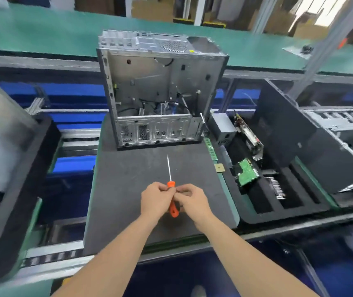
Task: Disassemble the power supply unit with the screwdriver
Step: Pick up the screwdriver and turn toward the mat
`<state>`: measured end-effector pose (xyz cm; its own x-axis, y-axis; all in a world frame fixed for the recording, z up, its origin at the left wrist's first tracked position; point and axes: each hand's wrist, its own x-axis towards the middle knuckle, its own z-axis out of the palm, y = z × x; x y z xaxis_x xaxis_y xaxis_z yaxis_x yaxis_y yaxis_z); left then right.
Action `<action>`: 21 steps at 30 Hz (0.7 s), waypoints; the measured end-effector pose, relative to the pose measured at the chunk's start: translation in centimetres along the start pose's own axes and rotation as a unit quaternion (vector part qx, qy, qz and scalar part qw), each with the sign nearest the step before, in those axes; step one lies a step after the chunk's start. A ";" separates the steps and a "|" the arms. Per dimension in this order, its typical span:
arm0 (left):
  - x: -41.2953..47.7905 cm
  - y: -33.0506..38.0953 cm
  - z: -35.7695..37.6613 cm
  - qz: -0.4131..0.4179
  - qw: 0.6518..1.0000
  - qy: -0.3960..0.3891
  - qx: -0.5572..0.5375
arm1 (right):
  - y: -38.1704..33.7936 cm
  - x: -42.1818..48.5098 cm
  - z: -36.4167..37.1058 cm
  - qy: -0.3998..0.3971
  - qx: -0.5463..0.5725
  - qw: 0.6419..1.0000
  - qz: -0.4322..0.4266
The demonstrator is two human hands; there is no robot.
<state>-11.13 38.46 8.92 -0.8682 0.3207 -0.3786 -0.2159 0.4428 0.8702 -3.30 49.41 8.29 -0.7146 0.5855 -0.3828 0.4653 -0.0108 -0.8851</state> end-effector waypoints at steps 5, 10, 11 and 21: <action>0.7 0.5 2.2 -0.008 0.997 -0.014 0.074 | 1.0 0.5 -1.4 0.029 -0.053 0.998 0.014; 1.7 -0.5 2.9 -0.034 0.989 -0.011 0.140 | 2.2 1.1 -0.9 0.019 -0.136 0.991 0.004; 1.9 -0.8 2.9 -0.032 0.987 -0.010 0.158 | 2.3 1.2 -0.8 0.018 -0.144 0.989 0.001; 3.6 2.2 4.5 0.109 0.966 0.010 0.235 | -0.6 3.3 -5.6 -0.037 -0.217 0.975 -0.024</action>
<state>-12.75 44.34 8.12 -0.8795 0.4351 -0.1928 0.1953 0.6994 0.6875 -3.02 55.92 9.02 -0.7691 0.5161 -0.3770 0.5967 0.3686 -0.7128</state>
